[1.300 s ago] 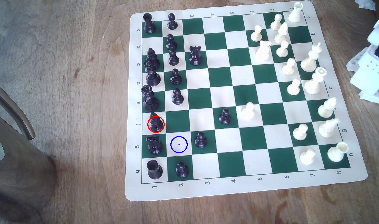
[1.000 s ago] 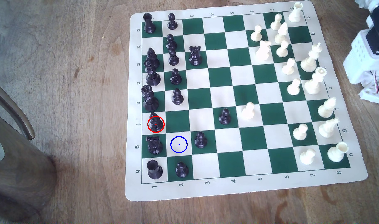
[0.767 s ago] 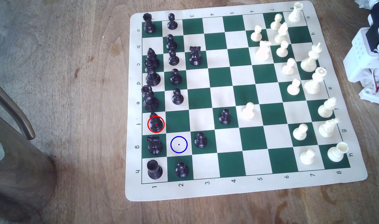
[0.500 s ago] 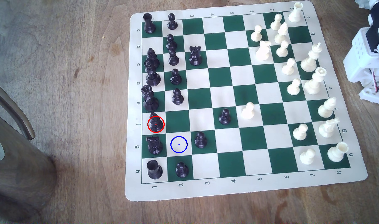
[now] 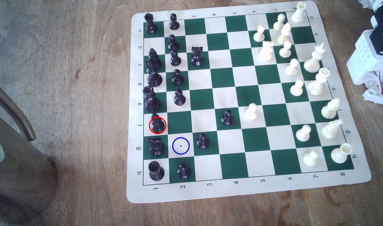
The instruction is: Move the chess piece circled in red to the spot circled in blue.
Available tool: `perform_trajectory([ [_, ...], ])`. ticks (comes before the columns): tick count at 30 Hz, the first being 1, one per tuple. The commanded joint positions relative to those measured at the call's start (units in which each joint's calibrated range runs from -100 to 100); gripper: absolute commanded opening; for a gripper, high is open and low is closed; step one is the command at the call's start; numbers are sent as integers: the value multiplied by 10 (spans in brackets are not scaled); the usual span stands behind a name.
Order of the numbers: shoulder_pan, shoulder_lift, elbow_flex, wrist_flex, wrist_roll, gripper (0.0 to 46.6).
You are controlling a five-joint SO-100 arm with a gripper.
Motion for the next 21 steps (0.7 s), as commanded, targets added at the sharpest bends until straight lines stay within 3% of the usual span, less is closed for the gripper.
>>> perform_trajectory([
  [1, 26, 3, 9, 211, 7, 1],
  [3, 34, 3, 8, 314, -12, 1],
  [6, 38, 12, -4, 442, -15, 1],
  [9, 41, 114, -69, 526, -24, 5],
  [21, -36, 568, -542, 824, -91, 110],
])
